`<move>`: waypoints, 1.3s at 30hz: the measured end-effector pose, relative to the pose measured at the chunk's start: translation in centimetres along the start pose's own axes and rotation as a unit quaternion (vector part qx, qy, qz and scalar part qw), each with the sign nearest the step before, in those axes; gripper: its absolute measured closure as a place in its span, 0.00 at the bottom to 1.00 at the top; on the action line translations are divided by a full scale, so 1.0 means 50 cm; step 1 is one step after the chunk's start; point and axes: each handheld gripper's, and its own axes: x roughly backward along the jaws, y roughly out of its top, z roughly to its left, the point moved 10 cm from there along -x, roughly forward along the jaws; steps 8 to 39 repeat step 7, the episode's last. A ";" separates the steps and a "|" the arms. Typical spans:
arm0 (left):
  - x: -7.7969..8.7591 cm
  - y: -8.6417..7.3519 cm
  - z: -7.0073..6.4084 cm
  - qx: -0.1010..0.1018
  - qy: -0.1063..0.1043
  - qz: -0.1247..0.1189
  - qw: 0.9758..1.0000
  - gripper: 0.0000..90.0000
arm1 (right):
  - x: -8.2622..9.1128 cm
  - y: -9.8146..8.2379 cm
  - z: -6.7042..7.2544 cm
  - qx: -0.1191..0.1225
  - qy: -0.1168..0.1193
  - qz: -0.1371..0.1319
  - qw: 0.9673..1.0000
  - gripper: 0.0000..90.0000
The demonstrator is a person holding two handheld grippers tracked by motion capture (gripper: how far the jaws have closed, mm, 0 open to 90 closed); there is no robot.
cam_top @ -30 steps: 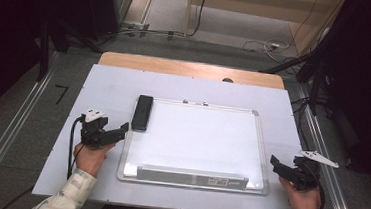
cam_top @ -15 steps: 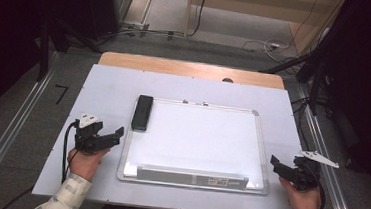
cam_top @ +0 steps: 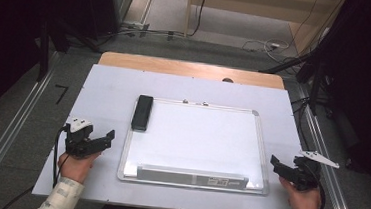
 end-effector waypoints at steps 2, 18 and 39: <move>0.002 -0.004 0.015 -0.004 0.013 0.002 1.000 0.22 | 0.000 0.000 0.000 -0.001 0.000 0.000 1.000 0.14; 0.001 -0.012 0.048 0.002 0.046 0.005 0.999 0.21 | -0.001 0.001 0.000 0.000 0.000 -0.001 1.000 0.14; 0.001 -0.012 0.048 0.002 0.046 0.005 0.999 0.21 | -0.001 0.001 0.000 0.000 0.000 -0.001 1.000 0.14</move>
